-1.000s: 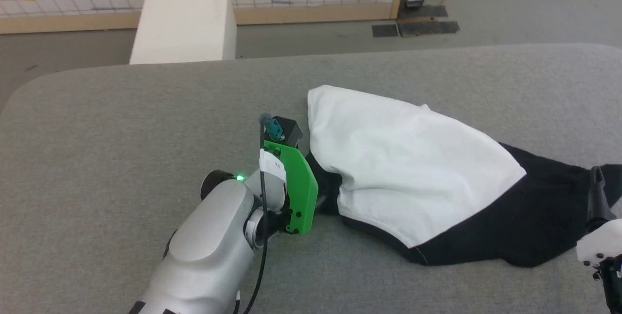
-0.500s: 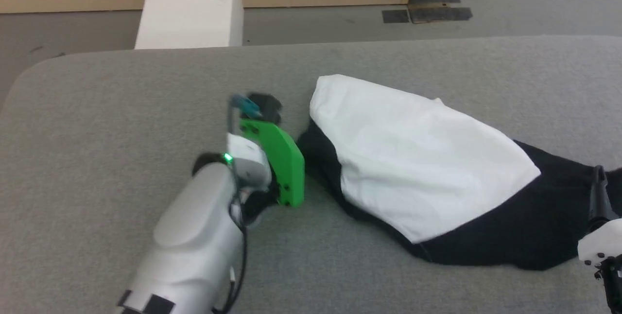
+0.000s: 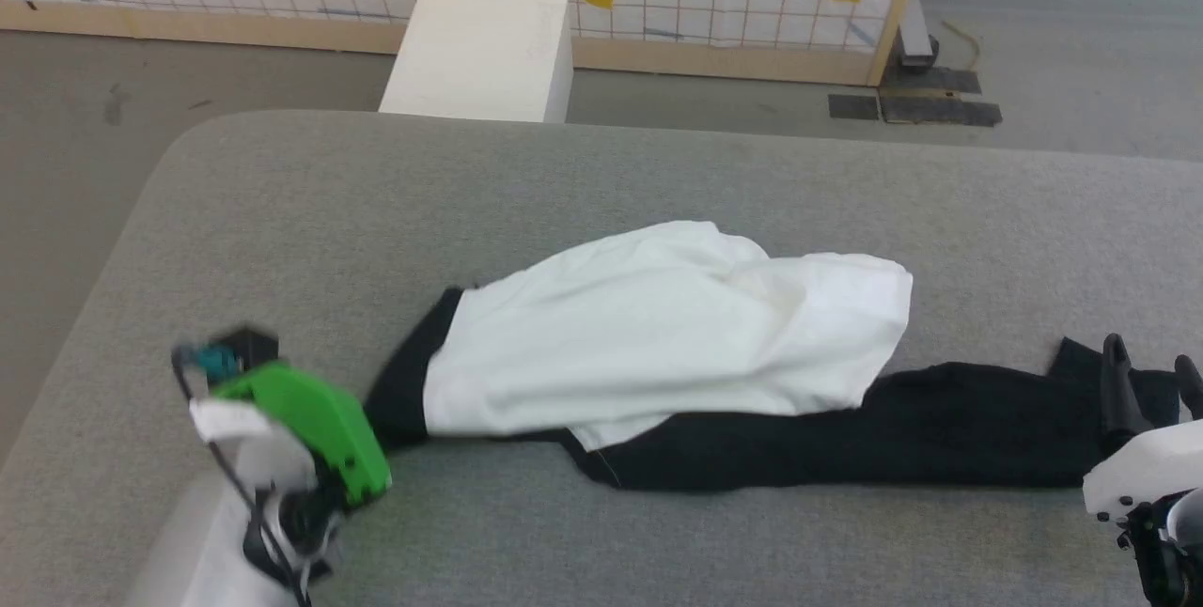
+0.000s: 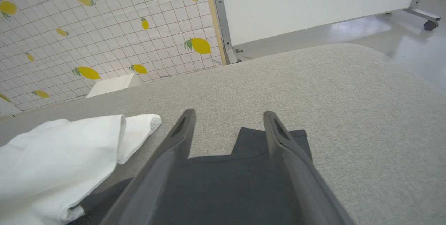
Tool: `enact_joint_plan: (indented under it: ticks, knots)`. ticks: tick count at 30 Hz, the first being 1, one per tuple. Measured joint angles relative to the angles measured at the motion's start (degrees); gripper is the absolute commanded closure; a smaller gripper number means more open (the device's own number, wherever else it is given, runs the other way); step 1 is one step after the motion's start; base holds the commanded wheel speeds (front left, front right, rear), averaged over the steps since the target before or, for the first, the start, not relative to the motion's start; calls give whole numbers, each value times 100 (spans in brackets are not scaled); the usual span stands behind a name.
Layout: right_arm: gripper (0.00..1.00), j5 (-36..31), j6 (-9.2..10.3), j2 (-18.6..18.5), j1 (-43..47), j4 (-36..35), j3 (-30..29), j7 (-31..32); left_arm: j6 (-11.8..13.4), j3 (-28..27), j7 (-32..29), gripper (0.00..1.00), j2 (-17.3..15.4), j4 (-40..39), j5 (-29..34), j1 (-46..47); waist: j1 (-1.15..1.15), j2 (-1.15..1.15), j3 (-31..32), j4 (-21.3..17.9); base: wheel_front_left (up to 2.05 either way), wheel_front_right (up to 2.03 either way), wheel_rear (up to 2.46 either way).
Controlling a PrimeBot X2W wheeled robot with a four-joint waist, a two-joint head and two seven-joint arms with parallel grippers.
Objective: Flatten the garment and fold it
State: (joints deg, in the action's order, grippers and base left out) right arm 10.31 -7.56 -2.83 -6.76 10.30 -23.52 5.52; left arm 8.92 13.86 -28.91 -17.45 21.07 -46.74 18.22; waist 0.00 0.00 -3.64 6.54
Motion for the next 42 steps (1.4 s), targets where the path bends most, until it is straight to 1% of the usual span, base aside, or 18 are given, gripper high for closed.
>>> enact_joint_plan:
  ticks: [2,3,4,5,7,9,10,11,13,15,17,18,21,25,29,36,39,42]
  knots:
    - [0,-1,0,-2,0,22,25,1,23,-48,-52,100,59,-1,-212,-309,0,0,33,43,0,0,0]
    - [0,-4,0,-2,0,32,42,1,22,-82,-59,89,108,-21,-275,-407,0,0,44,59,0,0,0]
    - [0,-4,0,-2,1,43,62,1,-9,-154,-5,4,174,-91,-386,-463,0,0,52,73,0,0,0]
    - [0,-4,0,-2,1,43,83,1,-43,-222,107,0,221,-165,-456,-476,0,0,58,80,0,0,0]
    - [0,-9,0,-3,1,46,167,12,-201,-425,442,0,276,-416,-575,-472,0,0,72,79,0,0,0]
    - [0,-15,0,-4,1,45,286,51,-347,-656,958,0,263,-704,-556,-474,0,0,81,57,0,0,0]
    - [0,-21,0,-3,1,44,369,78,-482,-747,1333,0,200,-883,-448,-480,0,0,84,42,0,0,0]
    - [0,-21,0,-3,1,43,452,115,-550,-886,1822,0,153,-1034,-321,-487,0,0,87,26,0,0,0]
    - [0,-27,0,-5,0,31,628,240,-721,-962,2536,0,-49,-1238,89,-581,0,0,87,-5,0,0,0]
    - [0,-26,0,-8,-20,23,856,515,-858,-1005,3370,0,-136,-1365,522,-791,0,0,59,-18,0,0,0]
    - [0,0,0,-5,-131,22,1111,831,-892,-994,4007,0,-149,-1402,916,-1015,0,0,15,-22,0,0,0]
    - [0,34,0,-3,-259,29,1250,1043,-900,-980,4168,0,-145,-1415,1043,-1116,0,0,-12,-21,0,0,0]
    - [0,-32,0,-4,-719,33,1649,1744,-939,-991,4340,0,-48,-1524,1511,-1261,0,0,-96,10,0,0,0]
    - [0,-608,0,-4,-1410,156,2170,2929,-1029,-1162,4350,0,203,-1722,2014,-1294,0,0,-243,90,0,0,0]
    - [0,-1027,-1,-138,-2143,528,2708,3999,-1181,-1388,4365,0,477,-1759,2165,-1290,0,0,-458,165,0,0,0]
    - [0,-1020,-1,-560,-2826,1255,3587,4962,-1426,-1655,4365,0,820,-1719,2418,-1167,0,0,-876,341,0,0,0]
    - [0,-762,-1,-715,-2846,1510,3931,5250,-1501,-1715,4365,0,905,-1690,2460,-1055,0,0,-1030,435,0,0,0]
    - [0,-436,2,-849,-2876,1538,4199,5378,-1551,-1779,4365,0,991,-1638,2460,-994,0,0,-1154,527,0,0,0]
